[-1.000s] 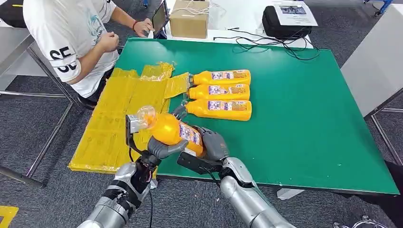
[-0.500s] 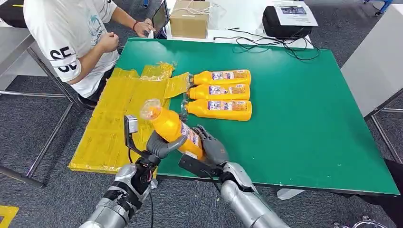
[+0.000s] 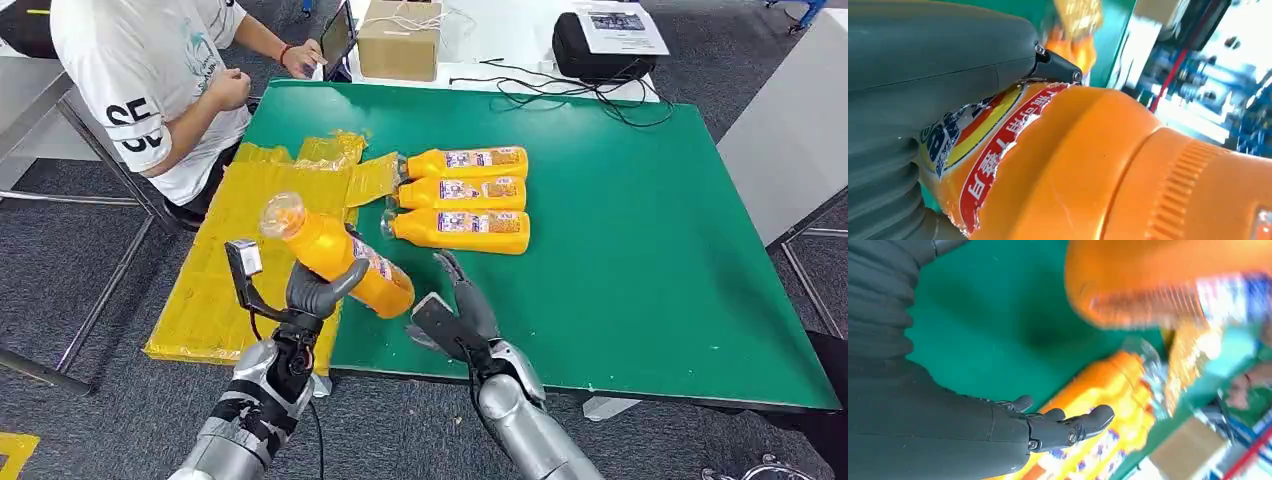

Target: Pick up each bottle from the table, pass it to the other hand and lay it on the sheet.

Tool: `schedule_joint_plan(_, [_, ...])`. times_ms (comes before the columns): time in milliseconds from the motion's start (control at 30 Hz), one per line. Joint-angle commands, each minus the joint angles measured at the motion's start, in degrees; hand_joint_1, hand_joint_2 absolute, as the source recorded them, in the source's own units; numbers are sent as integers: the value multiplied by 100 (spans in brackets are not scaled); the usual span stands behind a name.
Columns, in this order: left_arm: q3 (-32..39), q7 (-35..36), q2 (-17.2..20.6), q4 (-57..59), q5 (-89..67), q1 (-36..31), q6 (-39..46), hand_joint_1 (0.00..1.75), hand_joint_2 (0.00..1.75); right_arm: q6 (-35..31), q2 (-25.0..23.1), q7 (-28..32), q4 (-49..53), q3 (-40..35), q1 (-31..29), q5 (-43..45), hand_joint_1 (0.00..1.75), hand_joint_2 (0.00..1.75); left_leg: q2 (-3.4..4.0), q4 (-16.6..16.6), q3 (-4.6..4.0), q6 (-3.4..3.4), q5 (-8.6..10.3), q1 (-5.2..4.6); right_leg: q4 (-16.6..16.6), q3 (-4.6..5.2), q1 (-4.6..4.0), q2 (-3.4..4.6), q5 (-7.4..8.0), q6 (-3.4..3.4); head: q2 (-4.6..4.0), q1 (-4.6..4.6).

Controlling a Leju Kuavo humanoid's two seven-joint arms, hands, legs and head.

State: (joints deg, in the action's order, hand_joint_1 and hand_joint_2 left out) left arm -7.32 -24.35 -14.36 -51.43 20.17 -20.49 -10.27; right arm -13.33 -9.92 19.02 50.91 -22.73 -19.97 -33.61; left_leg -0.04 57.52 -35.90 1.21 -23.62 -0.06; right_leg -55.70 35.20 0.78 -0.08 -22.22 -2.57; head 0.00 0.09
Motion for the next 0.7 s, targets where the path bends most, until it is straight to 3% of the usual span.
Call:
schedule_joint_plan(33, [114,-592,512,250,-2255,-631,2238,175,175,139,-15,317,1518,1014,419,1186,0,175,-5,1,8,-7,-4,3,-4,-8,-3,-5,-7,8,0,0])
schedule_joint_plan(100, [294,-526,576,200,-2684,-682,2398,175,175,182,-7,327,1751,1094,482,1301,0,175,-1,4,8,-8,-6,4,-7,-8,-5,-1,-8,9,0,0])
schedule_joint_plan(133, [221,-496,694,227,-3300,-733,2932,175,175,192,-45,417,1870,1203,518,1487,0,175,-2,2,8,-7,-5,3,-6,-7,-3,-1,-7,8,0,-2])
schedule_joint_plan(433, [340,-333,797,246,-4080,-764,3236,175,175,197,-59,510,2001,1293,561,1635,0,175,2,1,16,-7,-8,5,-4,-16,-4,2,-9,8,0,0])
schedule_joint_plan(700, [58,551,1758,839,-7782,-814,4286,175,175,388,181,502,2299,1382,660,1735,0,175,11,-1,34,-13,-13,5,-6,-29,-5,10,-14,14,0,-2])
